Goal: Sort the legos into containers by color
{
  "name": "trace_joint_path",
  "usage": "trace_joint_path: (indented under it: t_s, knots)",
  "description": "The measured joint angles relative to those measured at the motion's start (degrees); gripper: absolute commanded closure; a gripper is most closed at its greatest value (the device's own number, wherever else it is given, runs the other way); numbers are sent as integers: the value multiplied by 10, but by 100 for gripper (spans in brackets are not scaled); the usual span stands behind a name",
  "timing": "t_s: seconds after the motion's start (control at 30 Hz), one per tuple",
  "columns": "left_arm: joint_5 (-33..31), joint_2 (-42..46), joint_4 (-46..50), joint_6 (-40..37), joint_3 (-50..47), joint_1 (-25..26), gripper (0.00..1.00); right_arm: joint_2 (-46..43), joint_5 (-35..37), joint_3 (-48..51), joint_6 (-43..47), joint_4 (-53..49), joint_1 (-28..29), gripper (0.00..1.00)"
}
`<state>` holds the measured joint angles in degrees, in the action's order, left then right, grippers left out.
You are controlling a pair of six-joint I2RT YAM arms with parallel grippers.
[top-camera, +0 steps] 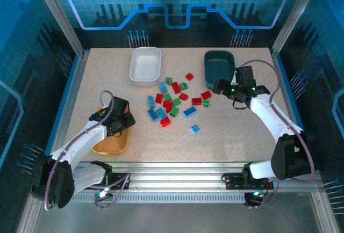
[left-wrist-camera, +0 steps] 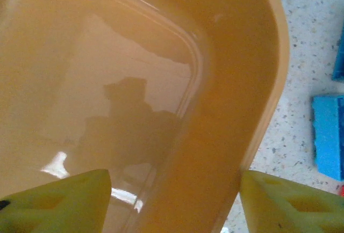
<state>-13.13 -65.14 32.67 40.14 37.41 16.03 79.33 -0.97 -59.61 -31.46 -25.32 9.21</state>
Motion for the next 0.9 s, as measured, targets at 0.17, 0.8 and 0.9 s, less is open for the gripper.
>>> trace_joint_path:
  t_s: [0.17,0.8,0.9]
  knots:
    - [-1,-31,-5,-11,5,26,42,0,-2,11,4,-4,2,10]
    - [-11,-70,18,-62,63,35,40,-1,-2,12,16,-15,7,10]
    - [-22,-75,27,-57,60,35,42,-6,-2,12,18,-19,7,10]
